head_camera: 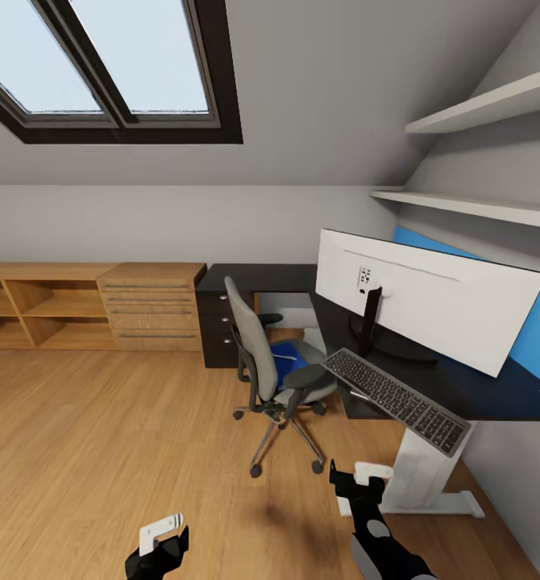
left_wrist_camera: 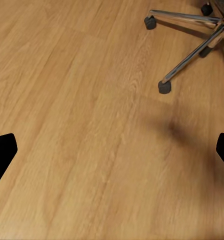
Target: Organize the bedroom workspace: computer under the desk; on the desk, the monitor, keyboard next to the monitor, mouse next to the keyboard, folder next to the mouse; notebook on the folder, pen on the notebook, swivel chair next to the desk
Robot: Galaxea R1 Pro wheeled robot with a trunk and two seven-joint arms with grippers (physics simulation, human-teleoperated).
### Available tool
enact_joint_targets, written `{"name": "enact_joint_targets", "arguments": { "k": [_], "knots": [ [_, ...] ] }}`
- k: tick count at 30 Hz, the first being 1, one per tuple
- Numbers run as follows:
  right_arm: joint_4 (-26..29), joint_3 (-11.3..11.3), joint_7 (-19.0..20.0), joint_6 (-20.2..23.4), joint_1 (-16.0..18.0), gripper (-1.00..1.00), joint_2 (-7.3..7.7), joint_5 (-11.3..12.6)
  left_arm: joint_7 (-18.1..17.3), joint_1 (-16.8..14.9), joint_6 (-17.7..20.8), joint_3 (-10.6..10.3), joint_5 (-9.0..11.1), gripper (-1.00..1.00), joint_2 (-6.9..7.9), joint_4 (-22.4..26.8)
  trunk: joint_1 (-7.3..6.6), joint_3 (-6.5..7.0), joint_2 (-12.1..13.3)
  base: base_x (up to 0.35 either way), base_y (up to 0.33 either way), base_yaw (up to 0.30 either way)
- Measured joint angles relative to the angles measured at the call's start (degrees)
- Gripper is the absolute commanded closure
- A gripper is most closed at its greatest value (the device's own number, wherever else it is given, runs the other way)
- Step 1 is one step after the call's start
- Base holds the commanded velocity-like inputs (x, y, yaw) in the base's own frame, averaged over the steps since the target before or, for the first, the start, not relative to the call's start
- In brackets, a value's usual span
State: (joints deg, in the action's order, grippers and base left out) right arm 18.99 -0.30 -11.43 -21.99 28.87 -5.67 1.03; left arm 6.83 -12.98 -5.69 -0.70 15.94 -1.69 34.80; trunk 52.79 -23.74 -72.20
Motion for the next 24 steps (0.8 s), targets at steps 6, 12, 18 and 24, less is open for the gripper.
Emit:
{"name": "enact_joint_targets", "arguments": {
  "k": [6, 12, 18, 24],
  "knots": [
    [0.0, 0.0, 0.3, -0.6, 0.0, -1.00, -0.12, -0.1, 0.1, 0.0, 0.0, 0.0, 0.0, -1.00, -0.06, -0.1, 1.32, -1.08, -2.4, 0.000, 0.000, 0.000],
    [0.0, 0.2, 0.5, -0.7, 0.0, -1.00, -0.14, -0.1, 0.3, 0.0, 0.1, 0.0, 0.0, -1.00, -0.07, -0.1, 2.64, -2.16, -4.8, 0.000, 0.000, 0.000],
    [-0.1, 0.2, 0.5, -0.8, 0.0, -1.00, -0.19, -0.1, 0.3, 0.0, 0.1, 0.0, 0.0, -1.00, -0.07, -0.1, 3.95, -3.23, -7.2, 0.000, 0.000, 0.000],
    [0.2, 0.2, 0.4, -0.8, 0.0, -1.00, -0.19, -0.1, 0.3, 0.0, 0.2, 0.0, 0.1, -1.00, -0.07, -0.1, 5.27, -4.31, -9.6, 0.000, 0.000, 0.000]
  ]
}}
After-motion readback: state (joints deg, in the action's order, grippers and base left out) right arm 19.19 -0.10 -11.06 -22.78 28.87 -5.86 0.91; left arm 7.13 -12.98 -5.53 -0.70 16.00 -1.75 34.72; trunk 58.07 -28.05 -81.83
